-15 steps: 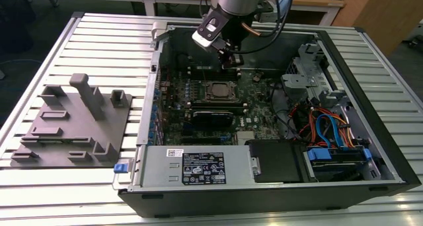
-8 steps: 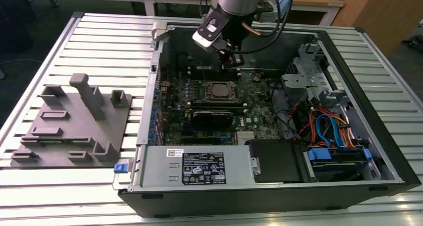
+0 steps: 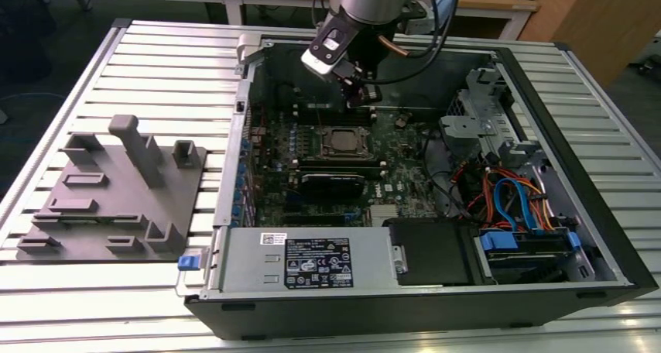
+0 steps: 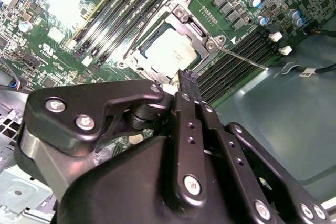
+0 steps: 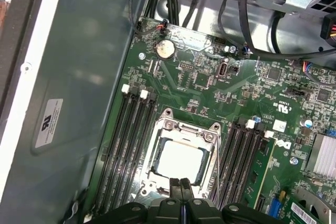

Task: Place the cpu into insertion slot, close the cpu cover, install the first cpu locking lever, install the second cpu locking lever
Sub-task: 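Install the first cpu locking lever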

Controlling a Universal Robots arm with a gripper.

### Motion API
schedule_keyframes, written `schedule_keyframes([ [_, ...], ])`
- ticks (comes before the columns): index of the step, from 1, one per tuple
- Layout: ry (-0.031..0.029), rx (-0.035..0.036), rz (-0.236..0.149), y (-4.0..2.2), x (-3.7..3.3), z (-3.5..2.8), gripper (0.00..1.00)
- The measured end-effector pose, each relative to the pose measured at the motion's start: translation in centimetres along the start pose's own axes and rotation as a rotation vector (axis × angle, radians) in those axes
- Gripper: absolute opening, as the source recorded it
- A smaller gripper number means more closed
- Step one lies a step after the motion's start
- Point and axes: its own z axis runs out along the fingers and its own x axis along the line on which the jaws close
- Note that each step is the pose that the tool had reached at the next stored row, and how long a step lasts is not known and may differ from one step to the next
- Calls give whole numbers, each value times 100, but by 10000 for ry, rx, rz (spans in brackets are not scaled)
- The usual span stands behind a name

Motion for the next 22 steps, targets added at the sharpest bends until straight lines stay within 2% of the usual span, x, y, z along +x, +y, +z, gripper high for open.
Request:
schedule_keyframes([
  [22,-8,20,-451,0,-1,0,11],
])
